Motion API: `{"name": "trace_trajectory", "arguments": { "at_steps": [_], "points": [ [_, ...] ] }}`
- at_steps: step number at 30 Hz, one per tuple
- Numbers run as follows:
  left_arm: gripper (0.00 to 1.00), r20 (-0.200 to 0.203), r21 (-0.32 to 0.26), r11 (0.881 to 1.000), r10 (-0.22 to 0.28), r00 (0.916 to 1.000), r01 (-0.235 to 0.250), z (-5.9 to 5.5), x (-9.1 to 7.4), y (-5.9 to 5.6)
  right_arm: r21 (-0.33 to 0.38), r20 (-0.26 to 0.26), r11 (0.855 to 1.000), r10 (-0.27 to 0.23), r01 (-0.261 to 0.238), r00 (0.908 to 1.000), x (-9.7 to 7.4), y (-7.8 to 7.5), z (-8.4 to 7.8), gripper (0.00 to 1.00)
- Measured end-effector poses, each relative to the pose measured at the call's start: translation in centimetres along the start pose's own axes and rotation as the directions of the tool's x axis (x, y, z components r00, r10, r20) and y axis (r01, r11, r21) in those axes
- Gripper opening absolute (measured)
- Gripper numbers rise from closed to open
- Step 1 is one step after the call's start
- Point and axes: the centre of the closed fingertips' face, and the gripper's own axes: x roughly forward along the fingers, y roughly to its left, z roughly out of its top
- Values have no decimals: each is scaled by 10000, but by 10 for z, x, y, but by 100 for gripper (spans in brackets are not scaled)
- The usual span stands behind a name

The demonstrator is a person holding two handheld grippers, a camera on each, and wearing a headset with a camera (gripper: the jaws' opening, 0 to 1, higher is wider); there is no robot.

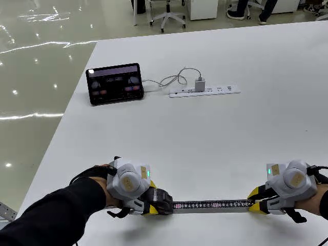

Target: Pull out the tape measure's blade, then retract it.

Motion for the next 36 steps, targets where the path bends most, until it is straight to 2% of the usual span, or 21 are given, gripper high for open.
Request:
{"name": "trace_trajectory", "arguments": {
  "at_steps": [36],
  "points": [
    [31, 6, -11, 10000, -24, 10000, 24, -1, 0, 0, 260, -75, 9996, -65, 67, 10000, -12, -3, -14, 9]
  ]
}}
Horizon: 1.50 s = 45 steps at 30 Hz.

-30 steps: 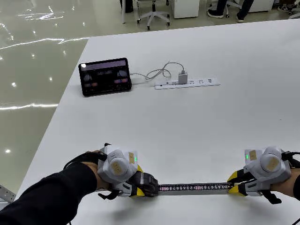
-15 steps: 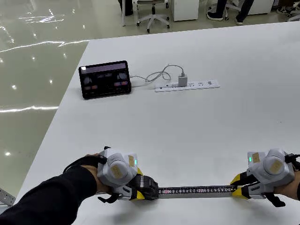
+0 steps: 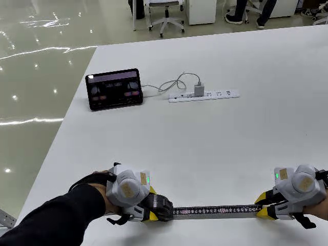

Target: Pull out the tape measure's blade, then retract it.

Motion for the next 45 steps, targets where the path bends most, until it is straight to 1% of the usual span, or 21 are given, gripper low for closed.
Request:
{"name": "trace_trajectory", "arguments": {
  "at_steps": [16, 22, 24, 25, 26, 30, 35, 37, 38, 39, 41, 43, 45],
  "points": [
    [31, -23, -13, 10000, 38, 10000, -38, 0, 0, 0, 128, -5, 9999, -45, 45, 10000, -5, -1, -7, 9],
    [31, -17, -25, 10000, 35, 10000, -35, 0, 1, 0, 124, -24, 9999, -23, 24, 10000, -4, -2, -7, 10],
    [31, -3, -40, 10000, 40, 10000, -40, 0, 1, 0, 58, -52, 10000, 13, -12, 10000, -4, -1, -8, 10],
    [31, 4, -41, 10000, 42, 10000, -42, 0, 1, 0, -144, -121, 9999, 81, -82, 9999, -3, 0, -8, 10],
    [31, 6, -29, 10000, 40, 10000, -40, 0, 1, 0, -112, -190, 9998, 170, -172, 9997, -3, 2, -8, 10],
    [31, 27, -26, 10000, 32, 10000, -32, 1, 2, 0, -353, -360, 9993, 140, -153, 9993, -2, 1, -8, 10],
    [31, -8, 3, 10000, 37, 10000, -37, 1, 2, 0, -371, -414, 9991, 183, -198, 9990, -1, 2, -8, 11],
    [31, 53, -57, 10000, 70, 10000, -70, 2, 2, 1, -575, -460, 9981, 201, -227, 9987, -1, 3, -8, 11],
    [31, 106, 54, 10000, 76, 9999, -77, 3, 2, 1, -609, -453, 9978, 227, -254, 9987, -1, 3, -8, 11],
    [31, 168, 40, 10000, 78, 9998, -79, 3, 2, 0, -615, -439, 9978, 234, -261, 9988, -1, 3, -8, 11],
    [31, 237, -130, 9999, 95, 9997, -92, 3, 1, 1, -615, -434, 9978, 210, -236, 9988, -1, 3, -8, 12],
    [31, 234, -52, 9999, 126, 9996, -125, 3, 1, 1, -727, -437, 9972, 158, -189, 9989, -1, 3, -8, 12],
    [32, 223, -27, 9999, 120, 9997, -119, 3, 1, 1, -631, -431, 9979, 129, -156, 9990, -1, 3, -8, 12]
  ]
}}
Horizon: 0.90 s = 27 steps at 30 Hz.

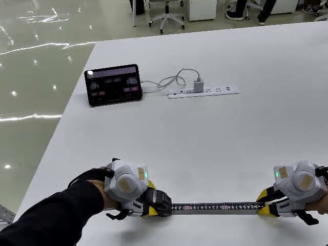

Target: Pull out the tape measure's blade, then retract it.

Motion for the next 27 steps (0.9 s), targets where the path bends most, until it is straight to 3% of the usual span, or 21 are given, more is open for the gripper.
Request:
{"name": "trace_trajectory", "arguments": {
  "at_steps": [8, 15, 27],
  "points": [
    [32, -38, 54, 10000, -49, 10000, 50, 0, 0, 0, -179, -242, 9998, 99, -104, 9997, -1, 1, 1, 18],
    [32, 168, -325, 9995, -8, 9999, 14, 2, -1, 1, 369, 370, 9991, -234, 220, 9990, -10, -4, 15, 33],
    [32, 332, -502, 9987, 79, 9994, -62, 3, 0, 2, 1190, 876, 9896, -919, 812, 9919, -22, -5, 16, 59]
  ]
}}
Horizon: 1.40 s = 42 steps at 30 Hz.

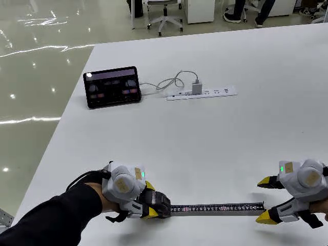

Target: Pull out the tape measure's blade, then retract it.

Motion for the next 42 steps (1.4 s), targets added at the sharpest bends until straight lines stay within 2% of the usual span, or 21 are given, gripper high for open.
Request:
{"name": "trace_trajectory", "arguments": {
  "at_steps": [12, 18, 21, 24, 25, 29, 32, 33, 35, 39, 42],
  "points": [
    [33, -52, -80, 10000, -49, 10000, 48, 0, 0, 0, 828, 447, 9964, -234, 196, 9987, -6, -2, -2, 100],
    [33, -97, -391, 9992, -52, 9999, 48, -3, -3, 1, 805, 425, 9953, -567, 531, 9975, -7, -5, -1, 100],
    [34, 97, -818, 9966, -128, 9999, 136, -3, -8, -1, 822, 487, 9944, -711, 669, 9963, -10, -6, 0, 100],
    [37, 219, -1323, 9909, 298, 9993, -267, -7, -14, 7, 917, 621, 9925, -861, 803, 9943, -13, -7, 3, 100],
    [40, 397, -1518, 9878, 428, 9983, -363, -7, -15, 9, 917, 633, 9917, -960, 900, 9934, -14, -8, 3, 100],
    [53, 608, -2423, 9673, 922, 9939, -749, -11, -21, 13, 1152, 984, 9865, -1276, 1161, 9869, -20, -11, 8, 100],
    [65, 669, -2920, 9467, 1624, 9845, -1363, -17, -25, 21, 1310, 1069, 9836, -1387, 1243, 9845, -22, -10, 7, 100],
    [69, 726, -3132, 9365, 1893, 9792, -1579, -20, -27, 25, 1355, 1061, 9828, -1406, 1258, 9844, -22, -10, 5, 100],
    [78, 812, -3548, 9194, 2115, 9740, -1700, -22, -30, 26, 1433, 1069, 9805, -1502, 1343, 9829, -25, -8, 4, 100],
    [85, 796, -4124, 8858, 2679, 9602, -2130, -31, -37, 33, 1616, 1149, 9744, -1760, 1564, 9777, -29, -8, 0, 100],
    [90, 731, -4450, 8679, 2808, 9570, -2207, -39, -41, 32, 1619, 1159, 9684, -2098, 1899, 9709, -33, -7, -4, 100]
  ]
}}
